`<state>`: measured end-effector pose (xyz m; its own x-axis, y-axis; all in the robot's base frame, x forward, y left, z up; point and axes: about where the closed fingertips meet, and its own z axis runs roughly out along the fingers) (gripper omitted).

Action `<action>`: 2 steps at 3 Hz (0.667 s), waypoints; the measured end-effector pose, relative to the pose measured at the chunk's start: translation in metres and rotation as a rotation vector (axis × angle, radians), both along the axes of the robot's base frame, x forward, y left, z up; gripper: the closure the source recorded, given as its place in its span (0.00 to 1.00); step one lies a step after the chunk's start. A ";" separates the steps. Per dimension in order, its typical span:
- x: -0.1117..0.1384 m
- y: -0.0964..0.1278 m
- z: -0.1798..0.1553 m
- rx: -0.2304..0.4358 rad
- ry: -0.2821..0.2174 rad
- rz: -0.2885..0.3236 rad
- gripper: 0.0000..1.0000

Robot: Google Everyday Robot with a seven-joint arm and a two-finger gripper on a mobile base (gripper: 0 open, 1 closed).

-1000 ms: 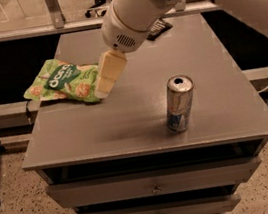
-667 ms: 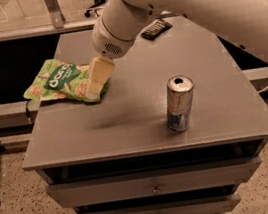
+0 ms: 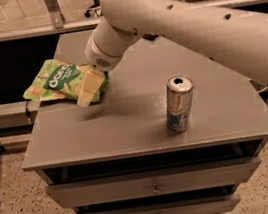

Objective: Move green rice chip bag near rxbar chocolate

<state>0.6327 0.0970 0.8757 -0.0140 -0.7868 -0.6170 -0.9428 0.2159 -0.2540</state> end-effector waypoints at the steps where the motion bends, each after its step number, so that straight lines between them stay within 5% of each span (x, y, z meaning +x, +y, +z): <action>1: 0.000 0.011 -0.013 0.024 0.027 -0.001 0.25; 2: 0.003 0.011 -0.014 0.034 0.022 -0.014 0.56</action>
Offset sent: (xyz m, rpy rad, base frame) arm 0.0037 0.0128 -0.0201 0.0520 0.0309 -0.0253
